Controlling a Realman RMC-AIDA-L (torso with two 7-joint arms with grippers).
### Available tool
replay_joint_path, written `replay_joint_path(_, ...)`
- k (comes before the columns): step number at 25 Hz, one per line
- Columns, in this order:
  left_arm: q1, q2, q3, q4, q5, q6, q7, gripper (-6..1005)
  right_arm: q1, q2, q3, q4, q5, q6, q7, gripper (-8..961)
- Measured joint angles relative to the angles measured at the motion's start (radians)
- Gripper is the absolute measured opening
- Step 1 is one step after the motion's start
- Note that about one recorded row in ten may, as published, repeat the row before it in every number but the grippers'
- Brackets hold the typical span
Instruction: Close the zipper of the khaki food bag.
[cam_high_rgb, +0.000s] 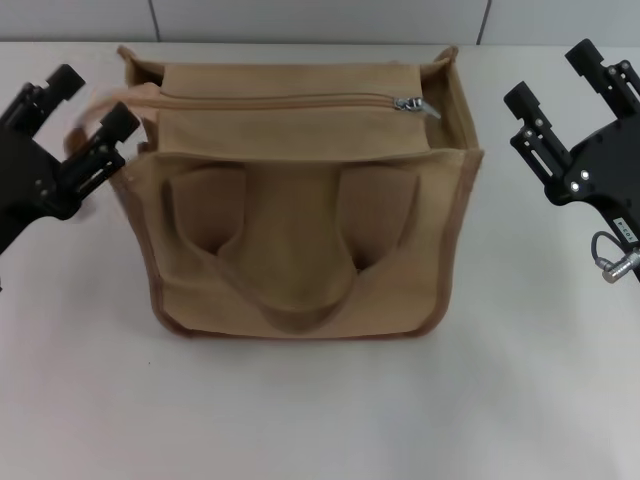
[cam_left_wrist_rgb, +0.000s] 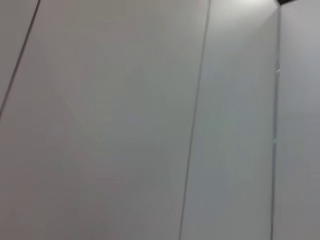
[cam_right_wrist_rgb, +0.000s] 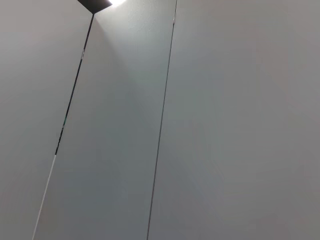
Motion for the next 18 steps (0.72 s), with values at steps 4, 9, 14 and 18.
replay_joint_path(4, 0.005, 0.001, -0.002, 0.022, -0.001, 0.087, -0.005, 834, 0.0, 0.0, 0.0, 0.001, 0.0, 0.001, 0.0, 735)
replay_joint_path(9, 0.01, 0.001, -0.017, 0.026, -0.001, 0.135, -0.013, 834, 0.0, 0.0, 0.0, 0.004, 0.0, 0.001, 0.002, 747)
replay_joint_path(14, 0.011, 0.002, -0.008, 0.027, 0.011, 0.136, -0.013, 834, -0.004, -0.006, -0.014, -0.02, -0.076, -0.015, 0.09, 760)
replay_joint_path(18, 0.032, 0.007, 0.131, 0.135, 0.211, 0.156, -0.004, 834, -0.019, -0.01, -0.016, -0.184, -0.198, -0.084, 0.392, 770)
